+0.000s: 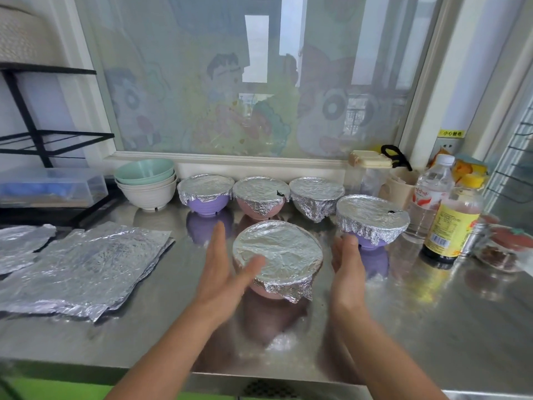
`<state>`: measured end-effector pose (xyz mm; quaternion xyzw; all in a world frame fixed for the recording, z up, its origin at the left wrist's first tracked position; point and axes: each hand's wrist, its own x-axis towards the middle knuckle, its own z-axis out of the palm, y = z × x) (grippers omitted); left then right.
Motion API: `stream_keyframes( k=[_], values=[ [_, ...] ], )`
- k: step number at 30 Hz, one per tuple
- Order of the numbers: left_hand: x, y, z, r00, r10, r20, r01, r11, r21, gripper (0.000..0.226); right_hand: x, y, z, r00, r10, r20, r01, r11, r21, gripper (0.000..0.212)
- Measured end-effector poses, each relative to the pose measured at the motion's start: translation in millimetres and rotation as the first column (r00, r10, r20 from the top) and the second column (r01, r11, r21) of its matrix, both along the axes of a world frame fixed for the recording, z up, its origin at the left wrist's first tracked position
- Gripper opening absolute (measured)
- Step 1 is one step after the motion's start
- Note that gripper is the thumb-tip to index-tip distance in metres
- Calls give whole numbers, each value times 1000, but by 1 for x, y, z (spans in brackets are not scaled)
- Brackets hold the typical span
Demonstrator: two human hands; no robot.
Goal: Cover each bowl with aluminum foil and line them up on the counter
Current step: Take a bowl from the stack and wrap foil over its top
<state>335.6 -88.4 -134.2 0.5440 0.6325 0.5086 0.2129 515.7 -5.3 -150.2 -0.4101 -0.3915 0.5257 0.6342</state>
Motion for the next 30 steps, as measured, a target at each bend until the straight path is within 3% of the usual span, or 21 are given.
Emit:
stream_keyframes(
  k=[3,6,8,11,16,20,26,28,30],
  values=[
    [-24,42,29,992,-29,123,27,999,23,86,-1,-19,-6,1000,-16,27,16,1000,-1,86],
    [-35,83,34,949,-178,260,203,976,-72,35,-19,-18,-1,1000,-25,4,25,998,-49,72],
    [-24,86,35,907,-223,357,292,945,-150,36,-32,-15,0,999,-31,-23,30,997,-65,79],
    [-16,79,31,766,-166,621,300,947,-117,48,-42,-9,0,997,-47,-66,40,994,-100,82],
    [-13,83,9,599,-56,799,111,994,-14,58,-43,7,-1,994,-61,-89,56,997,-55,43],
    [-10,83,-2,492,-24,870,54,999,-2,65,-47,9,-1,983,-94,-158,92,996,-22,33],
    [-9,82,-3,477,-29,879,49,999,6,65,-49,9,-1,978,-109,-179,97,993,-70,34],
    [-10,80,-1,510,-52,859,79,997,13,54,-43,12,-1,997,-66,-44,64,997,-43,39],
    [-8,72,6,634,-45,772,3,998,55,25,-30,13,1,989,-35,144,33,999,20,55]
  ],
)
